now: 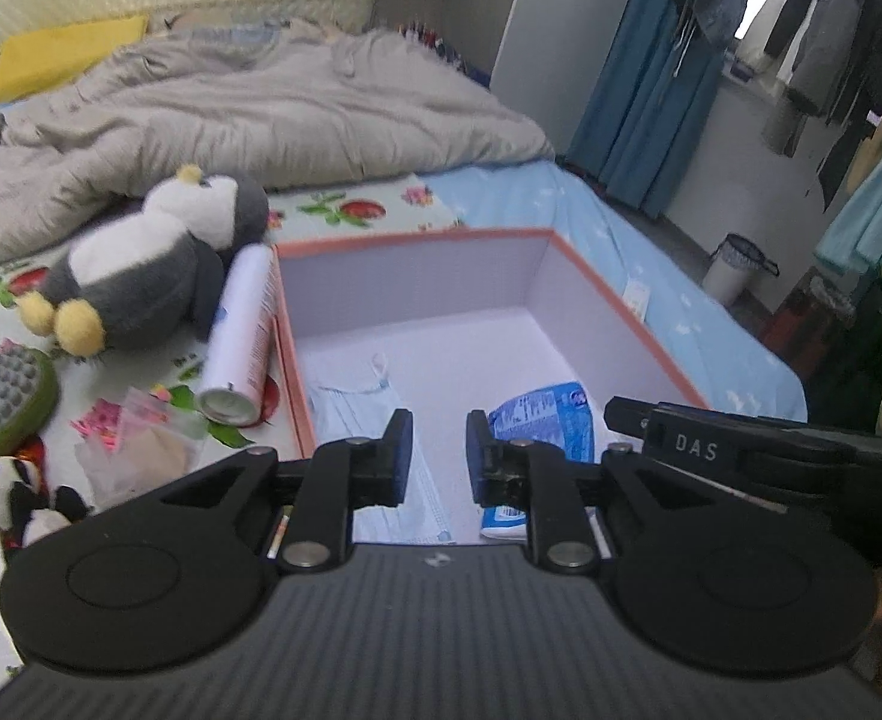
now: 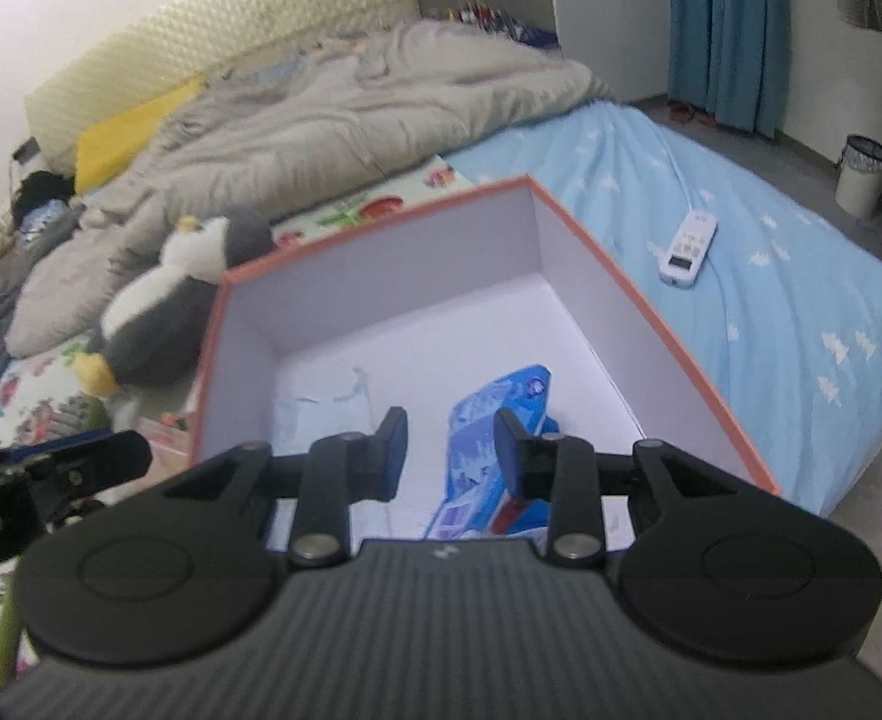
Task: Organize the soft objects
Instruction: 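Withdraw both tools from the box back toward the pile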
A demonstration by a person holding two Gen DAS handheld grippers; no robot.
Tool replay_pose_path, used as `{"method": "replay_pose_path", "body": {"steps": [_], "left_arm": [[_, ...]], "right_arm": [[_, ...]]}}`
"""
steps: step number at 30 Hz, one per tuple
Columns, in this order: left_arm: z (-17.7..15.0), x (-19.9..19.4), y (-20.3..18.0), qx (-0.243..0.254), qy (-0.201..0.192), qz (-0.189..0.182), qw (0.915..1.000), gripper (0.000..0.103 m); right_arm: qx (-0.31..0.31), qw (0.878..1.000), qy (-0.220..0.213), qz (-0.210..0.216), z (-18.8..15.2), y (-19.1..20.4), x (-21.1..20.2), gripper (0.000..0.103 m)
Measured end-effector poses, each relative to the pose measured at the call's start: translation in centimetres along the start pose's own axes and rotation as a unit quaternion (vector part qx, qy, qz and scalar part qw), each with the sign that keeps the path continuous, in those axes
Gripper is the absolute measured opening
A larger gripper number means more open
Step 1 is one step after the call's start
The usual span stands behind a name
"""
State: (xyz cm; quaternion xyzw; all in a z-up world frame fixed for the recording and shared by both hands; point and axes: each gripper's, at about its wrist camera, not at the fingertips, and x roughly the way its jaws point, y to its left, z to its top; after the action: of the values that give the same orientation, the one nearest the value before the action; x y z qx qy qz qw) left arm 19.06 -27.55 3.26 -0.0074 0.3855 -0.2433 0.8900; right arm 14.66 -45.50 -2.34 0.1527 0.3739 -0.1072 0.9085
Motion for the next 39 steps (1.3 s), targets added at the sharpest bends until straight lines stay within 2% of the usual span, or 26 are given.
{"method": "replay_pose_path", "body": {"steps": [13, 19, 27, 39], "left_arm": [[-2.7, -10.8, 1.2, 0.003, -0.06, 0.014, 0.9981, 0.023], [-5.0, -14.4, 3.3, -0.012, -0.078, 0.022, 0.9966, 0.023], [-8.1, -17.4, 7.1, -0.032, -0.091, 0.04, 0.9946, 0.023], [-13.2, -18.9, 12.8, -0.078, -0.082, 0.078, 0.9906, 0.023]], "right_arm": [[-0.033, 0.997, -0.051, 0.043, -1.7, 4.0, -8.9, 0.036], [-0.048, 0.995, -0.065, 0.065, -3.6, 6.1, -11.6, 0.036], [-0.072, 0.991, -0.066, 0.095, -6.4, 9.4, -13.0, 0.036], [-0.115, 0.983, -0.048, 0.136, -11.2, 14.9, -12.0, 0.036]]}}
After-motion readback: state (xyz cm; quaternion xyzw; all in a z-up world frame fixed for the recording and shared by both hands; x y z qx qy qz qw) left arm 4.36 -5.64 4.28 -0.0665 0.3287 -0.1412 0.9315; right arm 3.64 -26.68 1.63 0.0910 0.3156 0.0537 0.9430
